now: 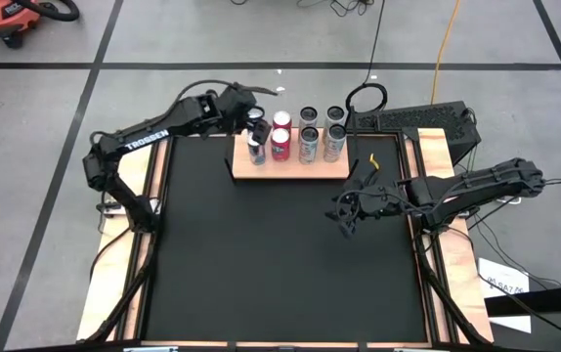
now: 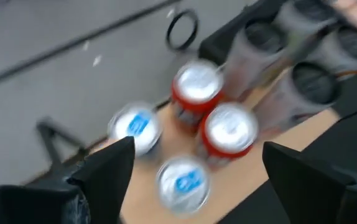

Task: Place canned beverage on shelf
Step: Adjust the front orange soda can on the shelf

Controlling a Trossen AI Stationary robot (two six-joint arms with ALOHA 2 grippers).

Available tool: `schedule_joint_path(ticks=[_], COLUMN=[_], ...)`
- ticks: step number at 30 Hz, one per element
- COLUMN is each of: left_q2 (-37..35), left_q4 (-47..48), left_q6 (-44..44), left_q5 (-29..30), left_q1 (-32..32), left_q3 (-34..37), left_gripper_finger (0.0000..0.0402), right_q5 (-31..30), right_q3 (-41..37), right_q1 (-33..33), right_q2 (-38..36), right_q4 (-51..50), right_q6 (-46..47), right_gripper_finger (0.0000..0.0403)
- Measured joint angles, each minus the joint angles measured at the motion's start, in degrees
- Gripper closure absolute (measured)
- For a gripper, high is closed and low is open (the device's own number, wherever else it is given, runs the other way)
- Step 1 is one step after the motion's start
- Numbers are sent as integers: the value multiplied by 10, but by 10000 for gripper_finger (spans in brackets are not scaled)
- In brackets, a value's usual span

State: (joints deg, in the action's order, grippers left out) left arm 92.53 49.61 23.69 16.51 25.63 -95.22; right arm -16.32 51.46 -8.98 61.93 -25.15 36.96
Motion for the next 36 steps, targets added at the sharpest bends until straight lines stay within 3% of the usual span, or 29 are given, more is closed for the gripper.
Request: schedule_joint_path(ticks=[6, 18, 28, 36], left_q2=[20, 80, 104, 118], left_q4=[-90, -92, -93, -105], left_q6=[-52, -153, -306, -341], left_q5=[-20, -34, -138, -196], left_q1=[-19, -15, -2, 26], left_q3=[-1, 0, 0, 0], left_gripper_finger=[128, 384, 400, 400], right_q5=[2, 31, 31, 31], right_q3=[0, 12, 12, 12], right_q1=[19, 33, 33, 33], right_q2=[0, 0, 0, 0], right_q4=[1, 5, 5, 5], right_q6=[-1, 12, 29, 40], right_gripper_finger=[145, 145, 189, 218])
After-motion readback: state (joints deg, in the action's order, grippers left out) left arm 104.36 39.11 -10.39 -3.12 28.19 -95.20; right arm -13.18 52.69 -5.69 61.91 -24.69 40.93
